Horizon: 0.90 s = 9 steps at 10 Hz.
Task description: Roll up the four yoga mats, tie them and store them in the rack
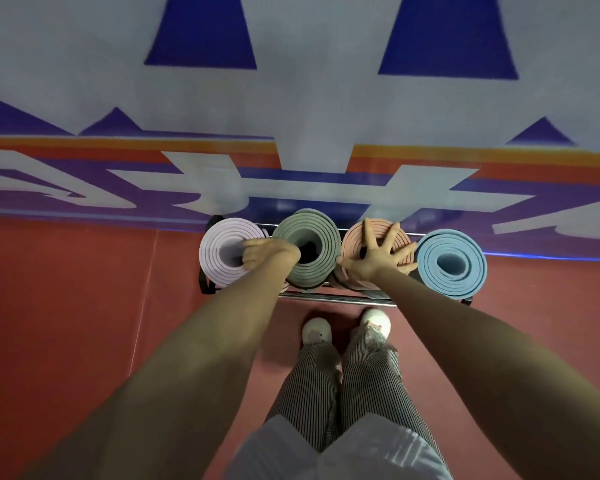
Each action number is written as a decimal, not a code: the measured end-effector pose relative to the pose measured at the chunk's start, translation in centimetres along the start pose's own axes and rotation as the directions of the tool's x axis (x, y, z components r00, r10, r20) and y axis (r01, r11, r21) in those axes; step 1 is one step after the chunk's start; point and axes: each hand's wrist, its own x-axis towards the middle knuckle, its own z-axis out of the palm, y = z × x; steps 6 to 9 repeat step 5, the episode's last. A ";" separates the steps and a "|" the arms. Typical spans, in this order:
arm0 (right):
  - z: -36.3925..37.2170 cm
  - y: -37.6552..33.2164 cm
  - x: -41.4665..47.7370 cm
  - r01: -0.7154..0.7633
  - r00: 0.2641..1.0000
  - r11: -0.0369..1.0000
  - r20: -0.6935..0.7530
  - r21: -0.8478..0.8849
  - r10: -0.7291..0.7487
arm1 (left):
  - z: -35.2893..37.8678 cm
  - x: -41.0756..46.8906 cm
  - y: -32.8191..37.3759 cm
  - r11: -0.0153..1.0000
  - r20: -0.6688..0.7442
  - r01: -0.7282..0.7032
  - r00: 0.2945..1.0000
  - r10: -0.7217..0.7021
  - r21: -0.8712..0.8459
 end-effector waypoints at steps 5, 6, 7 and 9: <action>-7.8 -1.9 -5.5 0.248 0.946 0.821 0.055 0.514 -0.321 | -6.7 -10.4 1.8 0.879 0.065 -0.402 0.900 0.430 -0.256; -7.8 -1.9 -5.5 0.248 0.946 0.821 0.055 0.514 -0.321 | -6.7 -10.4 1.8 0.879 0.065 -0.402 0.900 0.430 -0.256; -7.8 -1.9 -5.5 0.248 0.946 0.821 0.055 0.514 -0.321 | -6.7 -10.4 1.8 0.879 0.065 -0.402 0.900 0.430 -0.256; -7.8 -1.9 -5.5 0.248 0.946 0.821 0.055 0.514 -0.321 | -6.7 -10.4 1.8 0.879 0.065 -0.402 0.900 0.430 -0.256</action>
